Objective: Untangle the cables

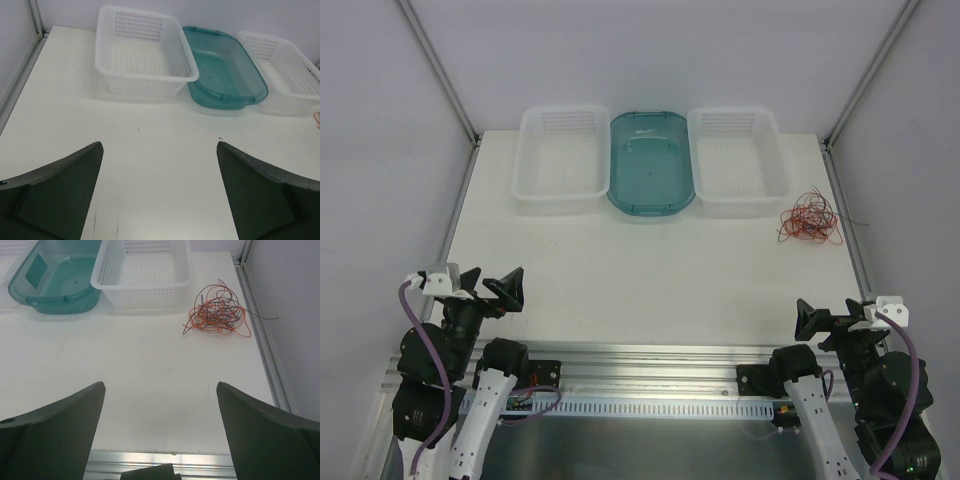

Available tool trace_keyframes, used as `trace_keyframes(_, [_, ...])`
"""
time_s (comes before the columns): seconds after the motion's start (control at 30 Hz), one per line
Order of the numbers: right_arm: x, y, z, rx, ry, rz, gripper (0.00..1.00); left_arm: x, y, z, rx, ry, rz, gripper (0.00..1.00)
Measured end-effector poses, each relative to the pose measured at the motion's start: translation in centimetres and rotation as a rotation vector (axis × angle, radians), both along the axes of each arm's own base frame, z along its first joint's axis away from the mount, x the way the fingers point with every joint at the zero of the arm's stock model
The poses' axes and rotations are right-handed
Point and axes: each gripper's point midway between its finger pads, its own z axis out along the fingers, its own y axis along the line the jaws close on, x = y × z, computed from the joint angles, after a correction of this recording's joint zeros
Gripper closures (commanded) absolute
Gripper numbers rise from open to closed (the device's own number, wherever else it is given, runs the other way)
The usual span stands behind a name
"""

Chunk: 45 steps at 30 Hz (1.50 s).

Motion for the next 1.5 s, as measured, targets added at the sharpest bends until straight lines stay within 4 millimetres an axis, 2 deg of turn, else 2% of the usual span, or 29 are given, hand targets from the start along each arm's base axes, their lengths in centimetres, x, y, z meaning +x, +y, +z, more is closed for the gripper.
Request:
trace_keyframes(0.23, [0.0, 0.2, 0.0, 0.000, -0.001, 0.010, 0.00, 0.3, -0.1, -0.6, -0.009, 0.018, 0.001, 0.01])
trace_keyframes(0.53, [0.1, 1.4, 0.7, 0.010, -0.025, 0.079, 0.00, 1.3, -0.6, -3.3, -0.060, 0.091, 0.003, 0.01])
trace_keyframes(0.63, [0.8, 1.7, 0.9, 0.023, 0.015, 0.080, 0.00, 1.5, -1.1, -3.9, -0.089, 0.110, -0.011, 0.01])
trace_keyframes(0.77, [4.7, 2.2, 0.7, 0.060, 0.169, 0.026, 0.00, 2.1, -2.1, -5.0, -0.128, 0.148, -0.046, 0.01])
trace_keyframes(0.87, [8.3, 2.3, -0.7, 0.077, 0.315, -0.055, 0.00, 2.9, -3.0, -6.4, -0.130, 0.222, -0.075, 0.01])
trace_keyframes(1.07, [14.5, 1.6, -3.6, 0.081, 0.488, -0.230, 0.00, 4.2, -4.7, -8.9, -0.115, 0.385, -0.136, 0.01])
trace_keyframes(1.3, [20.7, -3.6, -6.9, 0.192, 0.586, -0.521, 0.01, 4.1, -5.4, -8.8, -0.124, 0.386, -0.178, 0.01])
trace_keyframes(1.5, [26.6, -8.7, -10.9, 0.349, 0.653, -0.725, 0.00, 4.0, -5.5, -8.8, -0.126, 0.378, -0.188, 0.01])
